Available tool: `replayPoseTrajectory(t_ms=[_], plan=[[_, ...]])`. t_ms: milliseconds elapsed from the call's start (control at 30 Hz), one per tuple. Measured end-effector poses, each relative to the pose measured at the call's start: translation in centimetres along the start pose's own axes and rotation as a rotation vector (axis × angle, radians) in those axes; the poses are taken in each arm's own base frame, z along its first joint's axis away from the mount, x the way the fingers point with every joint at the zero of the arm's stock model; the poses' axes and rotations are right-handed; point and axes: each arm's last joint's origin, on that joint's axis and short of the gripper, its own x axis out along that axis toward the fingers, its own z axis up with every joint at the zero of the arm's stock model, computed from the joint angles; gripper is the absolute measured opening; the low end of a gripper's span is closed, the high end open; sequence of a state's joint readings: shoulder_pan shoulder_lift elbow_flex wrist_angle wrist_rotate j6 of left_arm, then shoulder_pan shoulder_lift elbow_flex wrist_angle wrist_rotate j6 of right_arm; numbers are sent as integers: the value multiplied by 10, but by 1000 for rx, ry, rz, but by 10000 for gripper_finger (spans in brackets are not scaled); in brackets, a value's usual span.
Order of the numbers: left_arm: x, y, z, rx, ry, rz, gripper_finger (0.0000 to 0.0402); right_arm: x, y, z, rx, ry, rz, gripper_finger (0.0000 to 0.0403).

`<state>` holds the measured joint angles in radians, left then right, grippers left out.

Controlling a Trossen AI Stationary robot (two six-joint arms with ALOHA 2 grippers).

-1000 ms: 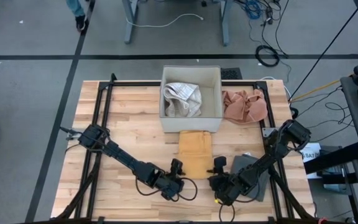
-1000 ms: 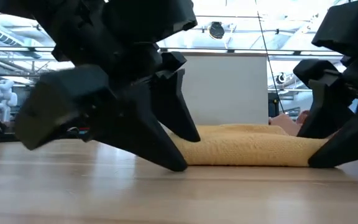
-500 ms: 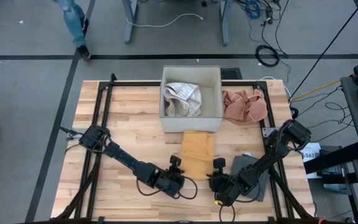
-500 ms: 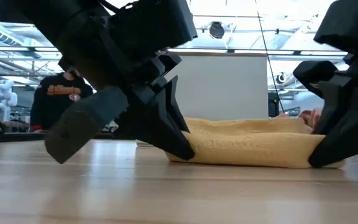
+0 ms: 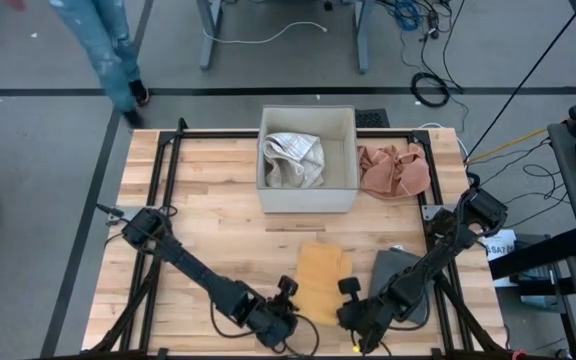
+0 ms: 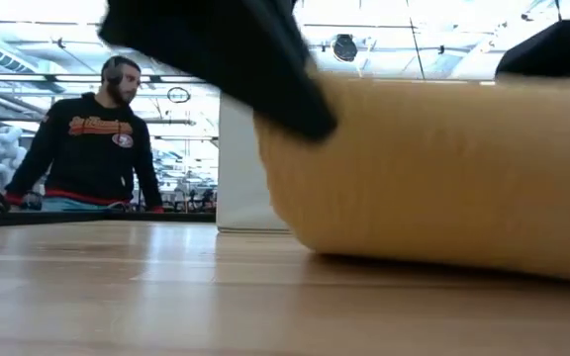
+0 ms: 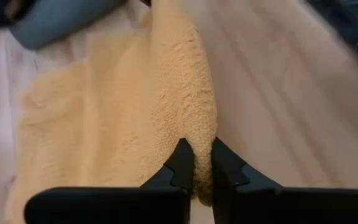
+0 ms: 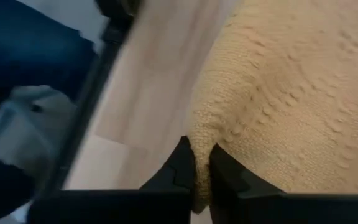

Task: Fold towel
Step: Fold the yellow towel

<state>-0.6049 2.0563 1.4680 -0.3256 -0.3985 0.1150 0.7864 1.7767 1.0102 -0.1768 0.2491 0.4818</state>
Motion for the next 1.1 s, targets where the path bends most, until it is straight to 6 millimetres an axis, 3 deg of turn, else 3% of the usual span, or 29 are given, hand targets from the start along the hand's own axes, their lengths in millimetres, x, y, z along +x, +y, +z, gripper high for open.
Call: replayPoseTrajectory(t_ms=[133, 400, 533, 767, 1033, 1100], plan=[[-10, -2, 14, -2, -32, -32, 21, -3, 10, 5, 0, -28, 86, 38], [-8, 4, 15, -92, -18, -125, 21, -7, 22, 3, -31, -57, 119, 161], [-8, 4, 14, -110, -14, -155, 21, -14, 26, 4, -36, -90, 124, 179], [-10, 0, 15, -106, -22, -222, 21, -24, 22, 2, -61, -178, -150, 140], [-12, -4, 16, -96, -28, -237, 21, -11, 9, 3, -117, -162, -250, 19], [-12, -5, 16, -93, -29, -239, 21, -6, 5, 2, -124, -149, -268, 7]])
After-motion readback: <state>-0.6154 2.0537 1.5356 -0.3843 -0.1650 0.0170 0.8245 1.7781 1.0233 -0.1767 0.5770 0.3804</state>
